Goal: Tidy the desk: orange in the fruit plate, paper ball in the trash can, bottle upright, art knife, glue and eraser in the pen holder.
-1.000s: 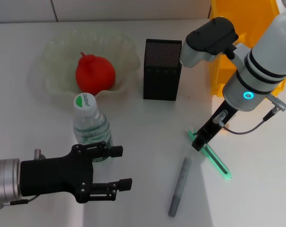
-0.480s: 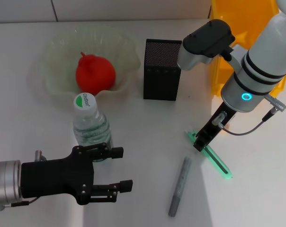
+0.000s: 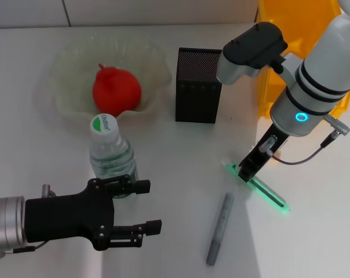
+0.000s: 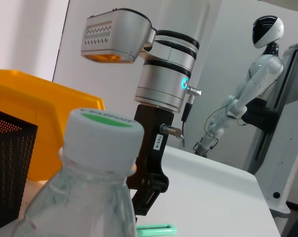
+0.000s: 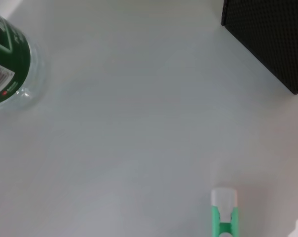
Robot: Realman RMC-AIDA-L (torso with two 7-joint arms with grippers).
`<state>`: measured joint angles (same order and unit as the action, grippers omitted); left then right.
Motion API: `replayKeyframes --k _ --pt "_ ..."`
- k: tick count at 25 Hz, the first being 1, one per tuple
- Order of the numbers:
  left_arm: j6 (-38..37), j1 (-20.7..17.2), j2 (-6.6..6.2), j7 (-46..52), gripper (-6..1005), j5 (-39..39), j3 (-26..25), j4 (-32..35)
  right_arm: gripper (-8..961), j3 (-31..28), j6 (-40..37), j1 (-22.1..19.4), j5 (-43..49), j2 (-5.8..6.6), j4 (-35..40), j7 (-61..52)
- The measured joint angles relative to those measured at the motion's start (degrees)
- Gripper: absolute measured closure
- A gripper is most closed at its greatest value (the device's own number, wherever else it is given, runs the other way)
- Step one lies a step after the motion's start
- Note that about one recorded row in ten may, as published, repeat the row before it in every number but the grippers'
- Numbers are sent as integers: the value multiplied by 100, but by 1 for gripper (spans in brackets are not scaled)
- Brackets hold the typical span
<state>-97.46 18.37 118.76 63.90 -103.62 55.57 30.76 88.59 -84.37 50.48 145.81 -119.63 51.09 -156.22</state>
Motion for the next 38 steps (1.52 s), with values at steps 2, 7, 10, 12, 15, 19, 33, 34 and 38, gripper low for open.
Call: replayKeyframes --k 2,7,10,12,15,19,33,34,38 --pt "0 0 -1 0 187 0 -2 1 761 0 -15 -16 -1 4 10 14" --pt "-1 0 -2 0 187 0 -11 0 841 0 -27 -51 -1 12 62 34" --pt "-1 0 -2 0 187 0 -11 0 836 -1 -43 -65 -9 19 119 59" --pt "-1 0 -2 0 187 0 -11 0 817 -25 -135 -75 -17 19 219 94" --pt "-1 0 -2 0 187 0 -11 0 787 -42 -169 -80 -12 20 278 100" --pt "-1 0 -2 0 187 0 -11 0 748 -53 -178 -95 -1 27 318 99" --pt "-1 17 -2 0 187 0 -11 0 652 0 -119 -112 10 22 291 96" --pt "-1 18 -2 0 187 0 -11 0 653 0 -117 -115 10 19 292 95" --pt "-1 18 -2 0 187 0 -11 -6 654 0 -97 -122 10 2 283 96"
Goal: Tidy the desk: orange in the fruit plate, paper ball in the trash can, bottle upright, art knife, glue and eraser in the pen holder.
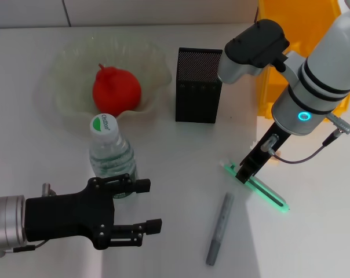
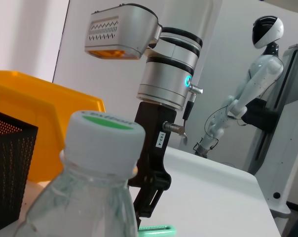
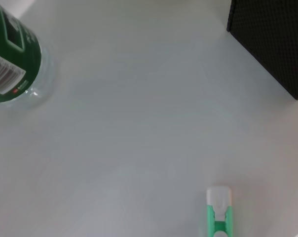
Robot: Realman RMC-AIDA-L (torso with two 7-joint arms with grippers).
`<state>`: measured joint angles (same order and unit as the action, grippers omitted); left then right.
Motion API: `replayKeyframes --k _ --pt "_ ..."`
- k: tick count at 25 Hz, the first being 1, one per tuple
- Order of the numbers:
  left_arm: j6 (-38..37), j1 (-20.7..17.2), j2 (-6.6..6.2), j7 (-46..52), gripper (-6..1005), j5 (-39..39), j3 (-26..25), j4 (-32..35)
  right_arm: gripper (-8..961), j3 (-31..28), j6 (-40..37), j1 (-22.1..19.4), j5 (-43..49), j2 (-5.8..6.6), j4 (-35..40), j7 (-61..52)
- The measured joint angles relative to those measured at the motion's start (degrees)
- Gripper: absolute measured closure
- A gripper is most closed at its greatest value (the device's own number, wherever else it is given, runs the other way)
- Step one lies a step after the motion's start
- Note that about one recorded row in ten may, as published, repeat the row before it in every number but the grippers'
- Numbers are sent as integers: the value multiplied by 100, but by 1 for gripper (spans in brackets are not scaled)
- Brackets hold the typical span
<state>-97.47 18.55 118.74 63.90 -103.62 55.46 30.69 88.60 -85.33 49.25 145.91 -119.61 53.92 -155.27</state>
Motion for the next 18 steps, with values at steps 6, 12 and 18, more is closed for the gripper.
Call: replayKeyframes --k 6,12,18 --pt "0 0 0 0 187 0 0 -2 657 85 54 -8 0 -8 -34 1" --pt "0 -3 0 0 187 0 0 -2 664 141 68 -25 -20 -9 -41 -29" --pt "0 -7 0 0 187 0 0 -7 697 140 106 -34 -32 -9 -152 -30"
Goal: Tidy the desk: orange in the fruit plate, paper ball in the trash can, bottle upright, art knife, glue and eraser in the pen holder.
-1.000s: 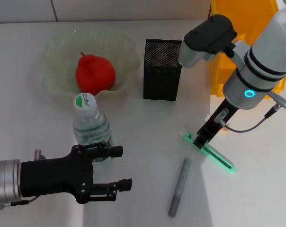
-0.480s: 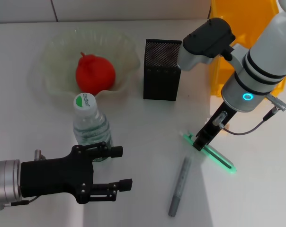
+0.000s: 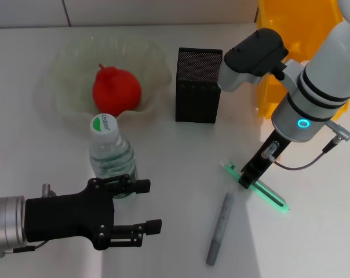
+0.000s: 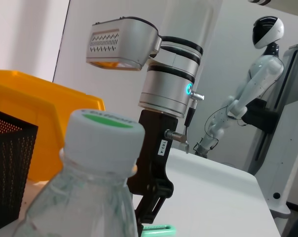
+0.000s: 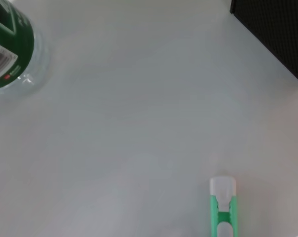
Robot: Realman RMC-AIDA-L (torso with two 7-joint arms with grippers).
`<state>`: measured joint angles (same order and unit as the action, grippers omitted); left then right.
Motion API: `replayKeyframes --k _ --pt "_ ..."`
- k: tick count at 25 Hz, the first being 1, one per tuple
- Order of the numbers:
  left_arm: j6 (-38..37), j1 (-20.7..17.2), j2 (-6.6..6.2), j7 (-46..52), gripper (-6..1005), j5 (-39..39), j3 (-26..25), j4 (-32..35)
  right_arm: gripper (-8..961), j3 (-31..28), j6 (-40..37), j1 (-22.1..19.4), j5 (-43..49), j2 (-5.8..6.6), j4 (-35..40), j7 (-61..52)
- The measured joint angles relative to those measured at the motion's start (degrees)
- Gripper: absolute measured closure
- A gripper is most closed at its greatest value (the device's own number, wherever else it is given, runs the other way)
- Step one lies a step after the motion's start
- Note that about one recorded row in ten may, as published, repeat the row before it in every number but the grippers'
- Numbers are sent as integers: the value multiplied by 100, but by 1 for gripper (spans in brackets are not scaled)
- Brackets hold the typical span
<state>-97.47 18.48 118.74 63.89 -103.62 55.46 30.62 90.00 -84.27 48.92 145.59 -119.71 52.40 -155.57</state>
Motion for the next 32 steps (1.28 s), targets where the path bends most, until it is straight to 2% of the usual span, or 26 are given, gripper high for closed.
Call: replayKeyframes --k 9,14,19,20,22,23,24,25,26,27,29,31,32 --pt "3 -12 0 -21 187 0 0 -4 715 0 12 2 -4 0 -1 1" --pt "8 -17 0 -53 187 0 0 -4 785 -18 -4 -23 -6 0 52 25" --pt "9 -26 0 -62 187 0 0 -4 780 -209 -143 -382 -18 32 820 49" --pt "9 -26 0 -62 187 0 0 -4 779 -366 -230 -503 -27 36 1102 90" --pt "3 -30 -1 -62 187 -1 -1 -4 777 -1062 -542 -916 -265 44 2046 391" --pt "2 -29 0 -62 187 0 -1 -4 776 -1062 -542 -916 -265 44 2046 391" --pt "2 -29 0 -62 187 0 -1 -4 775 -1342 -636 -1069 -480 45 2343 551" --pt "-4 -29 0 -62 187 0 -4 -4 774 -1589 -696 -1202 -775 45 2593 733" --pt "-20 -29 0 -62 187 0 -8 -4 773 -2198 -802 -1515 -1524 47 3011 1190" --pt "-29 -29 0 -62 187 0 -8 -4 772 -2198 -802 -1515 -1524 47 3011 1190" --pt "-36 -28 0 -62 187 0 -8 -4 770 -2760 -792 -1768 -2315 51 3135 1741" --pt "-40 -21 0 -61 187 0 -9 -4 768 -3304 -509 -2006 -3462 53 2637 2771" --pt "-40 -21 0 -61 187 0 -9 -4 767 -3304 -509 -2006 -3462 53 2637 2771"
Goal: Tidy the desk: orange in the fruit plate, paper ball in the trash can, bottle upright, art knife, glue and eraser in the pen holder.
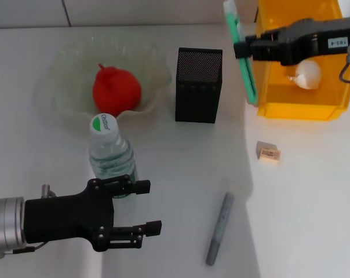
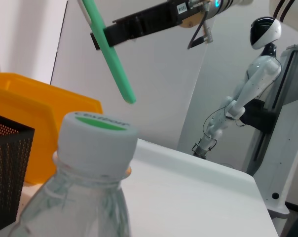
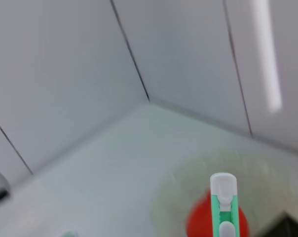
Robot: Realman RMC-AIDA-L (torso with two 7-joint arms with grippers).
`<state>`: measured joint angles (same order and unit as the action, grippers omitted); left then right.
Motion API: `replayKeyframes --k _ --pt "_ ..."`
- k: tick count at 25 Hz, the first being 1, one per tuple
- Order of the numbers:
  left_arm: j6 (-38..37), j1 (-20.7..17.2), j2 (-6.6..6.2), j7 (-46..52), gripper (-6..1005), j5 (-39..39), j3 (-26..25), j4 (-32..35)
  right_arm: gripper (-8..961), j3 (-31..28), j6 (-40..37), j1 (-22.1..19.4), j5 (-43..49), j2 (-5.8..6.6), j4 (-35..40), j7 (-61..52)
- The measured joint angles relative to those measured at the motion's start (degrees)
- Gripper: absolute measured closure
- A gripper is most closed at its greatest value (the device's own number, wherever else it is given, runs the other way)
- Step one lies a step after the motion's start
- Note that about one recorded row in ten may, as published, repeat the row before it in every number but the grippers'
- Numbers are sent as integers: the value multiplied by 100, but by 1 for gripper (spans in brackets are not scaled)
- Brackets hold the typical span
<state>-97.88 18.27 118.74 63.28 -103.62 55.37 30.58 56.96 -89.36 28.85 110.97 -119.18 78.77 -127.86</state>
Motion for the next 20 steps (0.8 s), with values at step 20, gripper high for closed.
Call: replayKeyframes --k 20 --pt "5 49 9 6 188 34 0 -87 746 -103 2317 1118 -2718 -34 -4803 5275"
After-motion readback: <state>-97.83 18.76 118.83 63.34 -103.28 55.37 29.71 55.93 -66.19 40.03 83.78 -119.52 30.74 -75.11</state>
